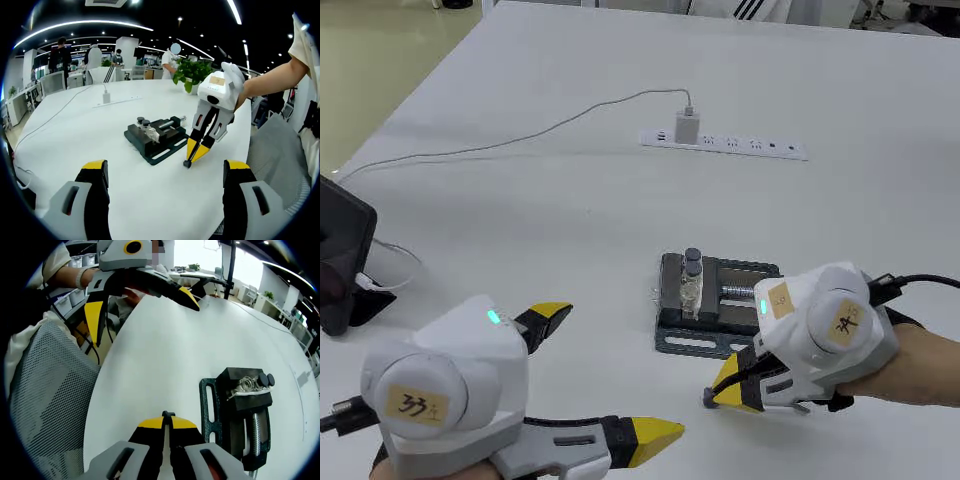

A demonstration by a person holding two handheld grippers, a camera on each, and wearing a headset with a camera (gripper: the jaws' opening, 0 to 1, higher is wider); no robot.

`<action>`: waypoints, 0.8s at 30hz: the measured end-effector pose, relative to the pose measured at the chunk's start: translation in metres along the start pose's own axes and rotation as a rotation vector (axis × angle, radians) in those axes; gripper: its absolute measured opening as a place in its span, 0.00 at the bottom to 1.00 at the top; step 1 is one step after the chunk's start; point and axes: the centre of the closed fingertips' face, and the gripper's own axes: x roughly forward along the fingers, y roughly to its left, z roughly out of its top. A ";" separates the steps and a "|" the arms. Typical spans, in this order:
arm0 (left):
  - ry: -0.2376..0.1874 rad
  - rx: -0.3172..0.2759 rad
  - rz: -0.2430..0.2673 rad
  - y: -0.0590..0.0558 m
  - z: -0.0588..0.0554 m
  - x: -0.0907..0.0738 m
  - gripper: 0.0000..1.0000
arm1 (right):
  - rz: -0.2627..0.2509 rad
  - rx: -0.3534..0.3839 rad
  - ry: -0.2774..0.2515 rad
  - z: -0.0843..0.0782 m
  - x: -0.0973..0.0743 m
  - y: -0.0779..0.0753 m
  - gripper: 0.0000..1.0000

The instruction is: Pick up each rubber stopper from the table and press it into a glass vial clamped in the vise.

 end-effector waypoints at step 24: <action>-0.012 0.051 -0.032 -0.010 0.008 0.006 0.91 | 0.033 0.570 -0.264 0.023 -0.020 -0.008 0.00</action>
